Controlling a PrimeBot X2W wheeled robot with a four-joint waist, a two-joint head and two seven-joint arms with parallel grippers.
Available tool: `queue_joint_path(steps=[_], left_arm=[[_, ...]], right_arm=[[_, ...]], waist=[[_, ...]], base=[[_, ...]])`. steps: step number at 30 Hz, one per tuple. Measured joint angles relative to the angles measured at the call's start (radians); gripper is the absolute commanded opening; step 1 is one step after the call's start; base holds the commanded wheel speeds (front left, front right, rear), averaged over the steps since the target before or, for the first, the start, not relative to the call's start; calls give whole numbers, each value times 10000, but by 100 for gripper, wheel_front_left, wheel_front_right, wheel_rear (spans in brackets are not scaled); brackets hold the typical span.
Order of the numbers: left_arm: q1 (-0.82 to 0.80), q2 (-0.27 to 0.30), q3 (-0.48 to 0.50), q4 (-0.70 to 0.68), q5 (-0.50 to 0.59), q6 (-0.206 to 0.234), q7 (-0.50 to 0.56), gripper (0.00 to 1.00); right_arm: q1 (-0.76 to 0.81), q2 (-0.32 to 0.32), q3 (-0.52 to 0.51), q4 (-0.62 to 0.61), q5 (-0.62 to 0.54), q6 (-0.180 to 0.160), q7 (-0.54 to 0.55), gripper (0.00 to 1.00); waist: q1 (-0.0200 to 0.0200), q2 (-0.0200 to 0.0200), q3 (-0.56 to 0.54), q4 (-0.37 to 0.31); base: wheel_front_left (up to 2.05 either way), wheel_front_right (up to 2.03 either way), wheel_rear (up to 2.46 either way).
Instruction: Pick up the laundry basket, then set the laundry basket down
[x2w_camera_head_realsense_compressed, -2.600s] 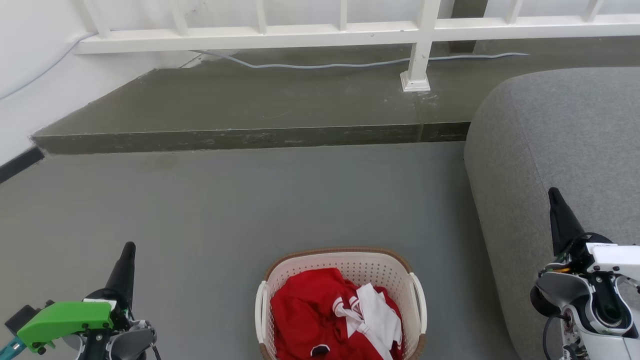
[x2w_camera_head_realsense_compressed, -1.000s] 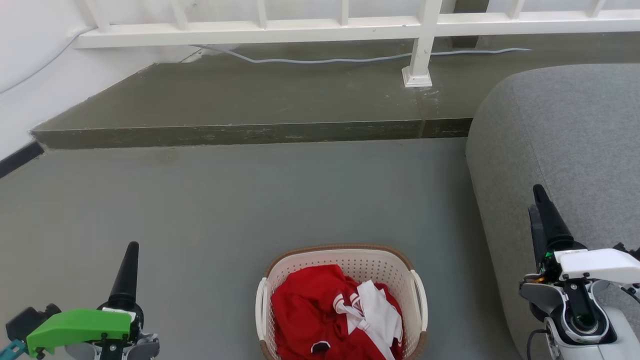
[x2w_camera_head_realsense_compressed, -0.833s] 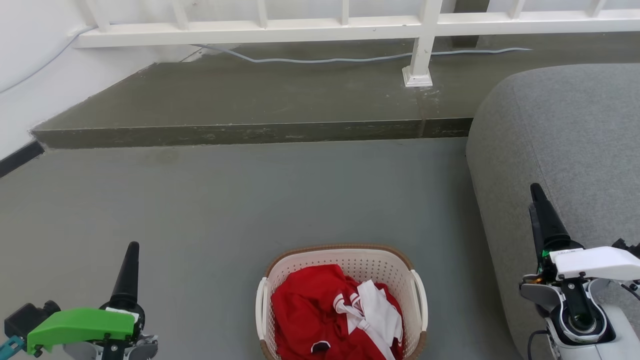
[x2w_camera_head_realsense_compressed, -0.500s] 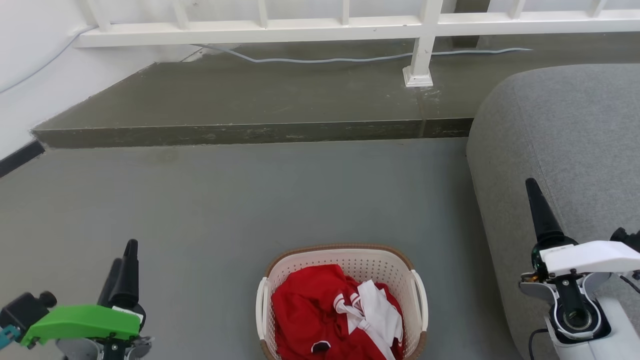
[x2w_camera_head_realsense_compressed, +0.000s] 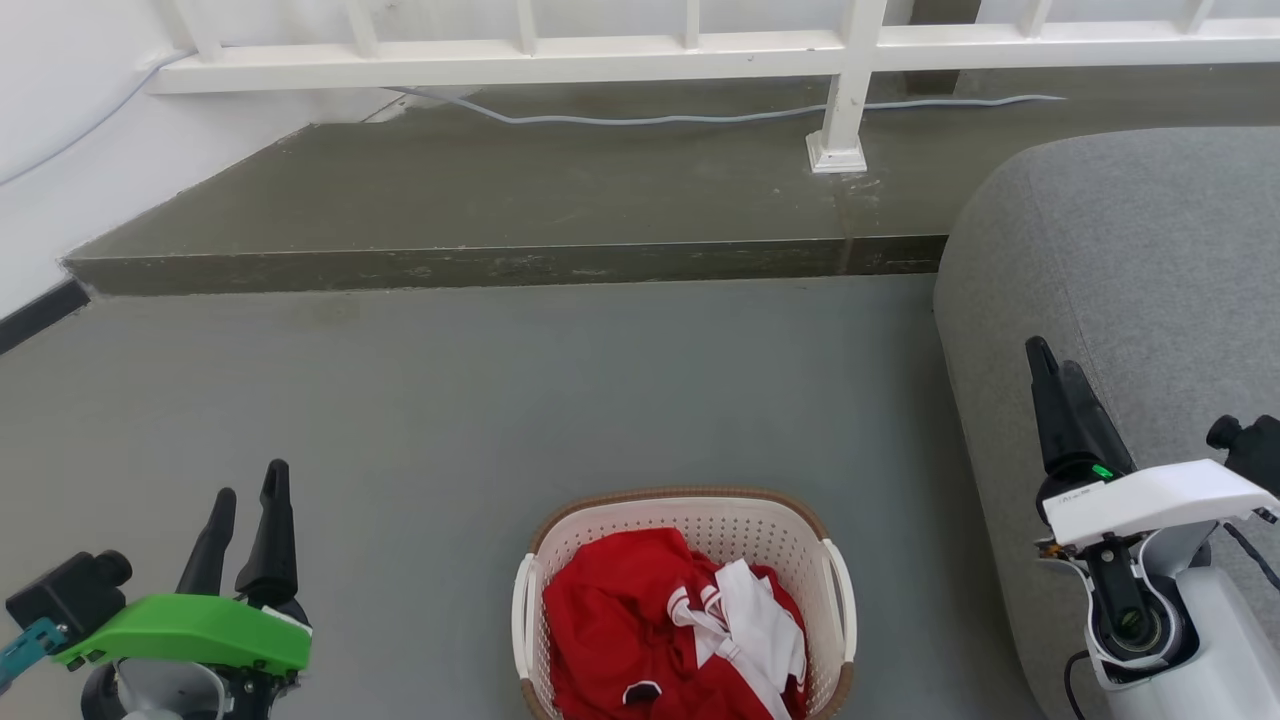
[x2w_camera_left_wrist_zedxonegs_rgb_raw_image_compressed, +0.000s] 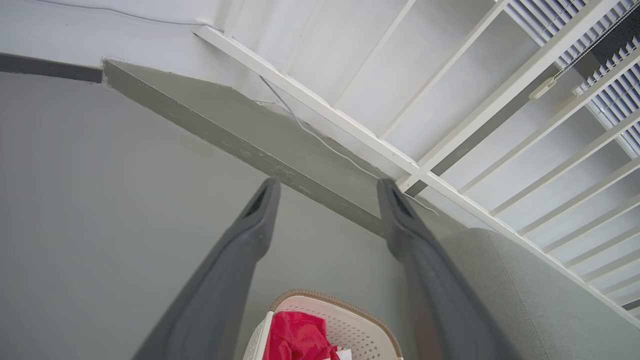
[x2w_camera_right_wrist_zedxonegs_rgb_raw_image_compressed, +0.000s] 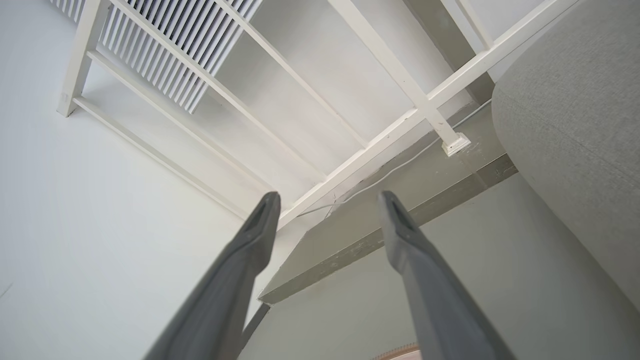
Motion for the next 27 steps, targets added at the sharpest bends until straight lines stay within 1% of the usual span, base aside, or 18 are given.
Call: queue_joint_path(steps=[5,7,11,17,19,23,25,27], left_arm=[[0,10,-75,-117,876,79,-176,100],[0,2,-100,-173,1087,134,-267,100],[0,-33,-146,-270,1655,151,-397,100],[0,-82,-163,-385,2439,151,-604,100],[0,-86,-171,-426,2809,151,-616,100],[0,-104,-180,-550,3384,151,-798,100],[0,-121,-188,-600,3580,151,-878,100],[0,-146,-196,-644,3916,151,-930,100]], right_arm=[[-9,8,35,-88,-817,-138,-186,100],[-10,10,46,-123,-1156,-261,-257,100],[-12,25,94,-201,-1737,-341,-374,100],[-12,96,167,-290,-2592,-370,-570,100],[-12,111,192,-309,-2851,-437,-662,100],[-13,128,213,-341,-3413,-443,-780,100],[-13,150,226,-359,-3733,-520,-869,100],[-13,173,234,-384,-3963,-522,-930,100]], waist=[[0,0,1,1],[0,0,-1,3],[0,0,-7,9],[0,0,-22,18],[0,0,-28,21],[0,0,-36,24],[0,0,-37,25],[0,0,-37,26]], base=[[0,0,0],[0,0,0],[0,0,0],[0,0,0],[0,0,0],[0,0,0],[0,0,0],[0,0,0]])
